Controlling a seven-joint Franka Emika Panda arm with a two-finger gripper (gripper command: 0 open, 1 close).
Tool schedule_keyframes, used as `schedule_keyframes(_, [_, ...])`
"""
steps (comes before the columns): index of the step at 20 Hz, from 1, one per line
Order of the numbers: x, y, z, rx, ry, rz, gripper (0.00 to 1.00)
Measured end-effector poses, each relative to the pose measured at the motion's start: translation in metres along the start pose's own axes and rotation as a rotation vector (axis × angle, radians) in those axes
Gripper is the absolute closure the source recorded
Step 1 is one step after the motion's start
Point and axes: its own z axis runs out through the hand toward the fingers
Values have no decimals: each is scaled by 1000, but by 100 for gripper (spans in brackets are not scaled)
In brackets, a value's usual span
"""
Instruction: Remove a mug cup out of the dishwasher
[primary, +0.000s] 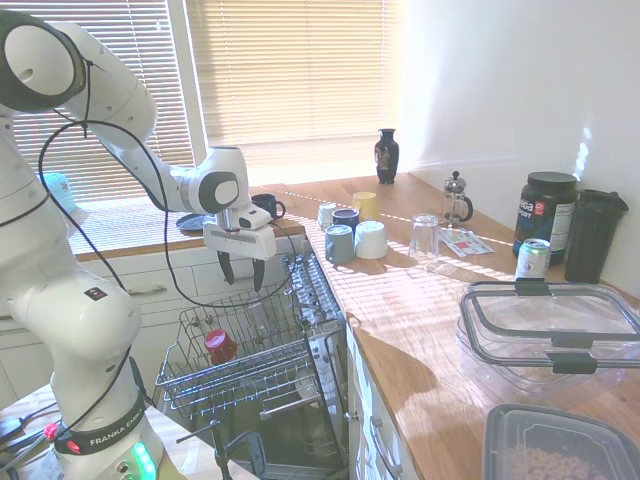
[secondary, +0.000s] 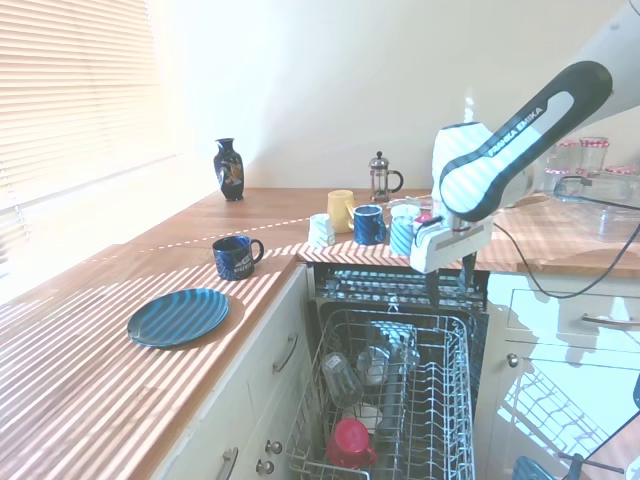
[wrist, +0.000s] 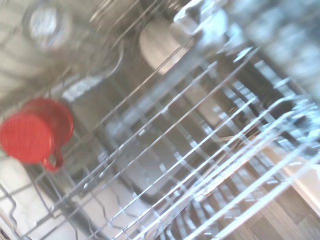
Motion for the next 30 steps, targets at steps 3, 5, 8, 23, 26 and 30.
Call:
schedule_keyframes(3, [-38, -23, 47, -30, 15, -63, 0])
schedule_keyframes(5, [-62, -37, 77, -46, 11, -99, 0])
schedule_keyframes(8, [-88, -58, 115, -55, 7, -161, 0])
schedule_keyframes(23, [-130, -145, 237, -102, -32, -349, 0])
schedule_keyframes(26, [-125, -153, 248, -101, -37, -379, 0])
schedule_keyframes(30, [-129, -169, 257, -102, -28, -423, 0])
